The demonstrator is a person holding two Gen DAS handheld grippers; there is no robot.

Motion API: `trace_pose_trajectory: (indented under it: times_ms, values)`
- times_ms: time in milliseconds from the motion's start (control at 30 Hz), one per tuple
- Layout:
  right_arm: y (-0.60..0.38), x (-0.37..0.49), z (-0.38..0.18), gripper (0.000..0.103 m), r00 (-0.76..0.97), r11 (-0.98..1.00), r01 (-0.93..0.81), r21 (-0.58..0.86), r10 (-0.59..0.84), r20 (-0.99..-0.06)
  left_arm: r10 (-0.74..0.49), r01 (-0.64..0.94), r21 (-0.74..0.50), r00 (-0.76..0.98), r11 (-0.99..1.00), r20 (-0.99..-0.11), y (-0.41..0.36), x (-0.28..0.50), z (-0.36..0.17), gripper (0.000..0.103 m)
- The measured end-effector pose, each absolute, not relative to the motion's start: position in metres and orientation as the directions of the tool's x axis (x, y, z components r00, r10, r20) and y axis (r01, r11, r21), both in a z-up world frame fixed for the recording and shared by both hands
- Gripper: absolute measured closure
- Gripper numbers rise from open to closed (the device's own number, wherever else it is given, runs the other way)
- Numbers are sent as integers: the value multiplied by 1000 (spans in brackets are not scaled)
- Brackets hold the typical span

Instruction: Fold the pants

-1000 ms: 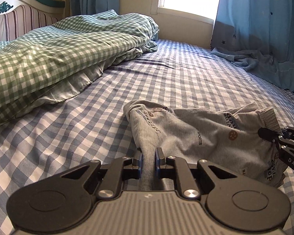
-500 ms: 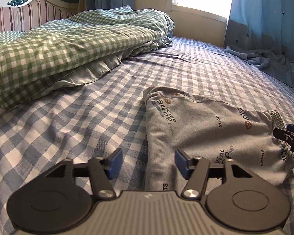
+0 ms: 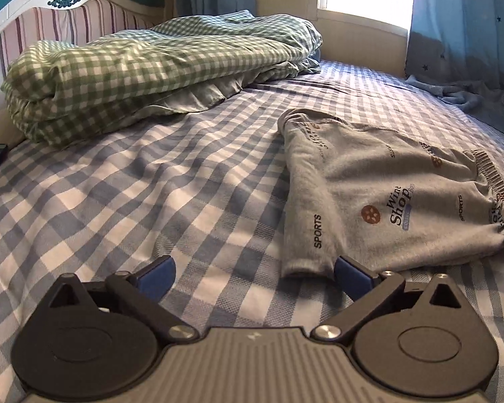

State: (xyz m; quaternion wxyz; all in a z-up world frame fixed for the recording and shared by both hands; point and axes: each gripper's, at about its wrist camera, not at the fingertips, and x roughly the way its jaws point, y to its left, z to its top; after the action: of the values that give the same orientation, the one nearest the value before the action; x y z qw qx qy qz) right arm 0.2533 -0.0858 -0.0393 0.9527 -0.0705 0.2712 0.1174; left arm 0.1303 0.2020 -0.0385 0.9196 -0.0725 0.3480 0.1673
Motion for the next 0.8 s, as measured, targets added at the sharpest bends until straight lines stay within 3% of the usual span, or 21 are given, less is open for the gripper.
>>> trace_pose_trajectory:
  times_ms: [167,467,800]
  values:
    - [-99,221,-30,1,842,963,-269,-9,231,-487,303,-360,50,693,931,-654,184,113,-31,1]
    - [-107,153,-1,1,888,956,-289,49,287,-360,253,-367,-72,757,927,-603,156,71,-2,0]
    - [-125,78,37,1,944,957,-287,35,289,-161,284,-381,-89,808,920,-516,131,22,30,0]
